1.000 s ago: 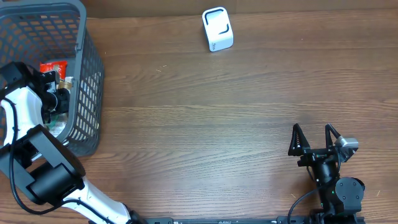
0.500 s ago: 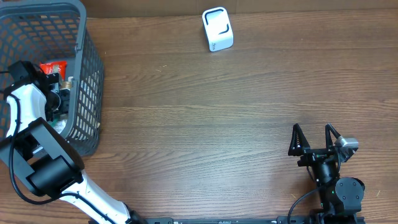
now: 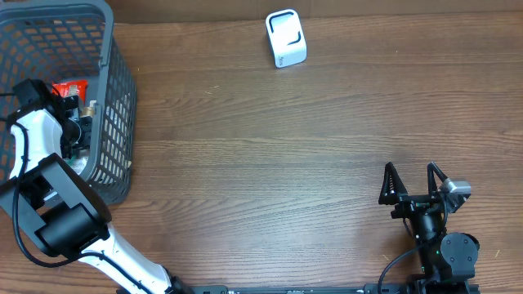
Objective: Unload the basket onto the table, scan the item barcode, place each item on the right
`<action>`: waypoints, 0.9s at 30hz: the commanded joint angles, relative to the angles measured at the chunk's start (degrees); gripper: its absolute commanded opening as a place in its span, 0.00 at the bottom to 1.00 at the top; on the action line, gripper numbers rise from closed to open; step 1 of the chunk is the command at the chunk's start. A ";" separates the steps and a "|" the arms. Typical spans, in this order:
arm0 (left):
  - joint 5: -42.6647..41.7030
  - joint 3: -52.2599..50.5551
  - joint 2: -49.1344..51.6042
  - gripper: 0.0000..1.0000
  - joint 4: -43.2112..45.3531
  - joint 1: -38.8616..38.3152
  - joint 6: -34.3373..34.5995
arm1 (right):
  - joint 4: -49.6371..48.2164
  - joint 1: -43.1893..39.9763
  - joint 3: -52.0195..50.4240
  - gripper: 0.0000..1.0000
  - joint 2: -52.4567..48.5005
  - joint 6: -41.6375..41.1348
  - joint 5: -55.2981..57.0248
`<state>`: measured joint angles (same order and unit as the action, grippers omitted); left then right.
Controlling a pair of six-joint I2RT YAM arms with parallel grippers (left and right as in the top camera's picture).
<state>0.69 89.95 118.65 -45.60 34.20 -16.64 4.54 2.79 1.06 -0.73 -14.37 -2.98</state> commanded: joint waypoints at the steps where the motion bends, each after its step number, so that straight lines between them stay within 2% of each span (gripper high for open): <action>1: 2.27 -2.71 3.87 0.60 0.35 1.14 0.57 | -0.24 0.42 -0.66 1.00 0.59 -0.24 0.15; 9: 2.27 -7.19 3.87 0.47 4.76 1.14 0.57 | -0.24 0.42 -0.66 1.00 0.59 -0.24 0.15; 11: 2.29 -7.96 3.87 0.33 5.33 1.14 0.57 | -0.24 0.42 -0.66 1.00 0.59 -0.22 0.17; 12: 2.29 -8.00 3.87 0.20 5.35 1.14 0.59 | -0.24 0.42 -0.66 1.00 0.57 -0.22 0.17; 14: 2.29 -7.91 3.78 0.04 5.31 1.14 0.59 | -0.24 0.42 -0.66 1.00 0.59 -0.24 0.17; 27: 2.45 0.46 -2.36 0.04 -1.09 1.14 6.51 | -0.24 0.42 -0.66 1.00 0.57 -0.22 0.17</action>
<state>2.83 88.66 117.86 -44.66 34.65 -14.83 4.56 2.79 1.06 -0.73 -14.37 -2.98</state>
